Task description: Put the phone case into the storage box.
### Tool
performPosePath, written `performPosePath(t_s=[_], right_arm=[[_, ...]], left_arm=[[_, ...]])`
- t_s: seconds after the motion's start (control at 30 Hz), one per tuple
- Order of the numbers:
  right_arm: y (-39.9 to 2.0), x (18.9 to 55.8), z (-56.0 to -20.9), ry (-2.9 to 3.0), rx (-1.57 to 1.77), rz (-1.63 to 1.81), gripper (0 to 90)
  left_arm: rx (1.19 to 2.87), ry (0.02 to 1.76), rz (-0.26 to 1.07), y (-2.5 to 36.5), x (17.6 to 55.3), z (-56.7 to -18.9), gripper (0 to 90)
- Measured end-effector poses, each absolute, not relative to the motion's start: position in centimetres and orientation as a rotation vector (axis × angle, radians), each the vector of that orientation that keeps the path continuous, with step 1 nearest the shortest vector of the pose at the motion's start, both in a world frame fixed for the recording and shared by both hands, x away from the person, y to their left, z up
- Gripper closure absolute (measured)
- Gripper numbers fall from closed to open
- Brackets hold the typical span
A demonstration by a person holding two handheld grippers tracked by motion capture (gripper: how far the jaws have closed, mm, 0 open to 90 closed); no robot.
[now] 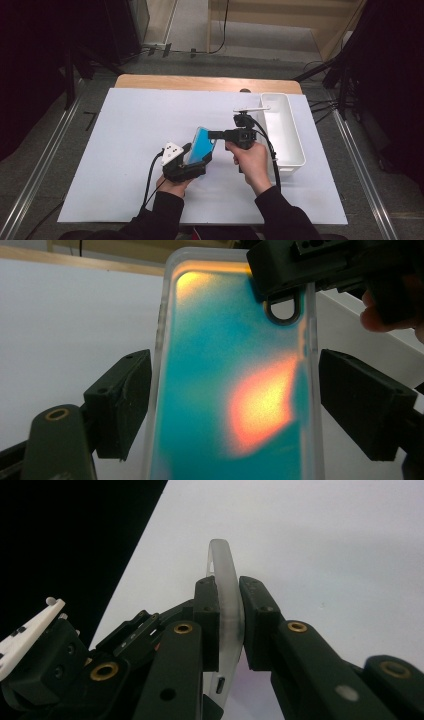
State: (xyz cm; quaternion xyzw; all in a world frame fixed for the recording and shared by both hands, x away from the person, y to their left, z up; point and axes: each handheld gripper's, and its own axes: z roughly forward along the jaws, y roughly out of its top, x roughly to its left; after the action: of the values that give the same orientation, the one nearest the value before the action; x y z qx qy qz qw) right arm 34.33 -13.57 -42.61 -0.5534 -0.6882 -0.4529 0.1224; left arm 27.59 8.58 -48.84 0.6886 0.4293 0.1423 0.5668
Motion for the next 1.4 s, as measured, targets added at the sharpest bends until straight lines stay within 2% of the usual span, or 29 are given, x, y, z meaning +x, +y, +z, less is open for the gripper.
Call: performPosePath(t_s=[0.4, 0.63, 1.4], right_arm=[[-13.8, 34.3, -42.1, -2.002, -1.607, -1.334, 77.5], [-13.9, 34.2, -41.8, -2.020, -1.615, -1.328, 77.5], [-14.9, 34.2, -40.8, -2.175, -1.618, -1.352, 77.5]], left_arm=[[1.649, 0.985, 0.288, 8.6, 28.0, -48.5, 16.1], [1.699, 0.982, 0.220, 8.3, 28.3, -48.1, 7.8], [1.819, 0.962, 0.161, 8.8, 28.9, -46.3, 7.8]])
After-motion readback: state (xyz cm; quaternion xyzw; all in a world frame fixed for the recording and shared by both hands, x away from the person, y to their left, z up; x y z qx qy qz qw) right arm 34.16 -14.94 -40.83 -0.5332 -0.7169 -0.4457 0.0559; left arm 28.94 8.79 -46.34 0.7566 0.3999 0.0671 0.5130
